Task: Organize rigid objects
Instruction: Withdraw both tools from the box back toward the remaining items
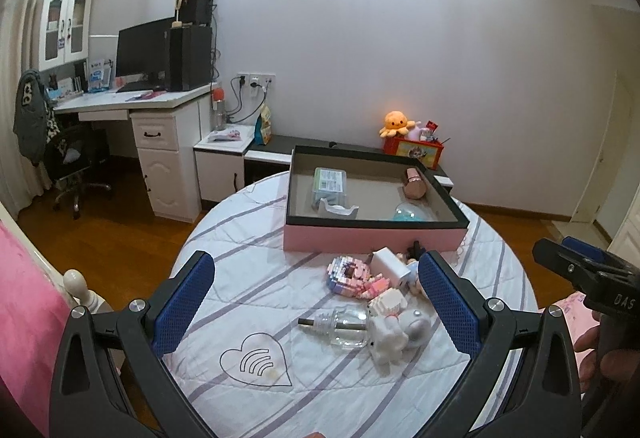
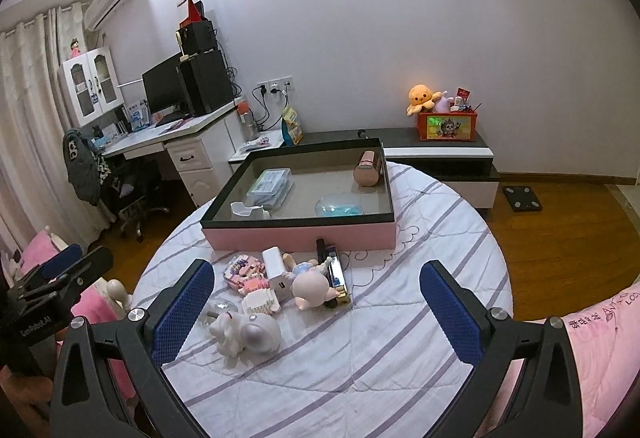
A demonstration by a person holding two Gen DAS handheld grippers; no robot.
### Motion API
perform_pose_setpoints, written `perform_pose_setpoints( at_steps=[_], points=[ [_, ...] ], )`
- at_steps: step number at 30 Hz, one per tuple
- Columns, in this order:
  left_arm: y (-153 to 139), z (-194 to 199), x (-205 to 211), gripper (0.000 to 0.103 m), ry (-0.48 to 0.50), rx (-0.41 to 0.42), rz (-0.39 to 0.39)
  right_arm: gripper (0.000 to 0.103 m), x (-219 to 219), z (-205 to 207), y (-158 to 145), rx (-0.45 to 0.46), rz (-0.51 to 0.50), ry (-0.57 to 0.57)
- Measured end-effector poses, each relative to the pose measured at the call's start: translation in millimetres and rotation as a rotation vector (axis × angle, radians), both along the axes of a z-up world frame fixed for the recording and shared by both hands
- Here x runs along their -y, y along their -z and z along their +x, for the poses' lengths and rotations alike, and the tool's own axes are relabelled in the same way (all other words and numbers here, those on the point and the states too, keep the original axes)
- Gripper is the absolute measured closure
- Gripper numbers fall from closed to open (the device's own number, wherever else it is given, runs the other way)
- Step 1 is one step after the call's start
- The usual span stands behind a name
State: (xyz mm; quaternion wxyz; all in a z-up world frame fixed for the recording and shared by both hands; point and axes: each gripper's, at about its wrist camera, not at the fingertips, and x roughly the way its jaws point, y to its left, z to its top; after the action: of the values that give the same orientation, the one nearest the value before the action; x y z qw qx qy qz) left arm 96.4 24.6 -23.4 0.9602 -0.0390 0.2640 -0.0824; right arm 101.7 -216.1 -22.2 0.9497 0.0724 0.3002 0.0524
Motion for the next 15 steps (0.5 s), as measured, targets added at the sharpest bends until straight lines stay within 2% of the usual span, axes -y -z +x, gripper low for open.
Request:
perform_pose_setpoints(
  at_steps=[7, 15],
  points=[
    [26.6, 6.0, -5.7, 0.000, -0.011, -0.061, 0.017, 0.000, -17.1, 7.2, 21.3, -0.076, -0.006, -0.061],
    [69.6, 14.8, -13.2, 0.000, -0.015, -0.164, 0.027, 0.000, -49.1, 23.8, 66.1, -0.211, 0.000, -0.139]
  ],
)
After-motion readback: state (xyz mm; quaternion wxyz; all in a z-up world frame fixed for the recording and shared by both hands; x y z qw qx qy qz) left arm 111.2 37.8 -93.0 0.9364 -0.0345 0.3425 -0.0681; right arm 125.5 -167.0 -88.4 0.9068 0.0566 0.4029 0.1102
